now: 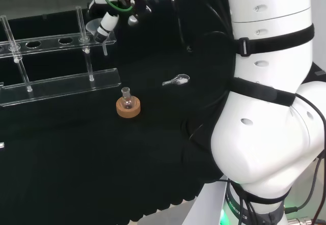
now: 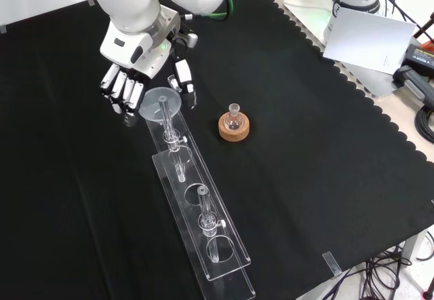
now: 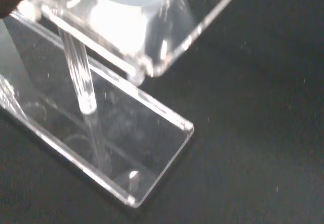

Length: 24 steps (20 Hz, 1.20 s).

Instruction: Pick up the funnel from the transparent funnel stand.

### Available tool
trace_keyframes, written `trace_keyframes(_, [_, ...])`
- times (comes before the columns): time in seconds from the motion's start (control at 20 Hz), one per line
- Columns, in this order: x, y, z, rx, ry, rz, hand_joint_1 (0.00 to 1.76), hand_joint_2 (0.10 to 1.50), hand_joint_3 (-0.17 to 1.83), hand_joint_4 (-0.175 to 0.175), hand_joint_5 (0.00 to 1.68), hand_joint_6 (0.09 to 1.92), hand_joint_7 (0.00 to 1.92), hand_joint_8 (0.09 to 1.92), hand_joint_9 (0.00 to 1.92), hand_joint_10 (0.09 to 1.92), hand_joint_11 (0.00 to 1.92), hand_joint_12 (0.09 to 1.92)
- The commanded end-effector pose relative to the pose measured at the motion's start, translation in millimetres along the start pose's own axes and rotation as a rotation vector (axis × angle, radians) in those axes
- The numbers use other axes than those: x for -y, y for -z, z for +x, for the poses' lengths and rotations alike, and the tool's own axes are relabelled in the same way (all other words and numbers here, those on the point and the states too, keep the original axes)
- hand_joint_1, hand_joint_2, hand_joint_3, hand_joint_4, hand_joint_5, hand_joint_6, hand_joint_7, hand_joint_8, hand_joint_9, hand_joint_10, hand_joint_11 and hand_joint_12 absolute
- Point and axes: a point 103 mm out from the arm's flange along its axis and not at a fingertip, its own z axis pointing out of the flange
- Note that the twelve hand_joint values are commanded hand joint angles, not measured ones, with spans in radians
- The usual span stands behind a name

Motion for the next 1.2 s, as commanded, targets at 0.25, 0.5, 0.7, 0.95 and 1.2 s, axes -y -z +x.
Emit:
trace_keyframes(0.25, [7.2, -10.0, -14.1, -0.005, -0.007, 0.029, 0.73, 0.68, 0.07, -0.013, 0.69, 0.09, 0.87, 0.49, 0.50, 0.73, 0.00, 1.57])
trace_keyframes(0.5, [10.7, -7.1, -14.8, -0.036, -0.011, -0.007, 0.74, 0.67, 0.10, -0.014, 0.71, 0.09, 0.93, 0.47, 0.57, 0.68, 0.00, 1.58])
trace_keyframes(0.7, [14.0, 5.2, -16.0, -0.075, -0.031, -0.069, 0.79, 0.65, 0.19, -0.015, 0.79, 0.13, 1.09, 0.46, 0.70, 0.57, 0.00, 1.60])
trace_keyframes(0.95, [17.8, 20.0, -14.0, -0.094, -0.037, -0.119, 0.83, 0.53, 0.48, -0.009, 0.79, 0.34, 1.21, 0.44, 0.82, 0.45, 0.00, 1.63])
trace_keyframes(1.2, [28.3, 24.6, -12.7, -0.133, -0.005, -0.116, 0.85, 0.49, 0.58, 0.006, 0.76, 0.55, 1.23, 0.44, 0.86, 0.40, 0.00, 1.64])
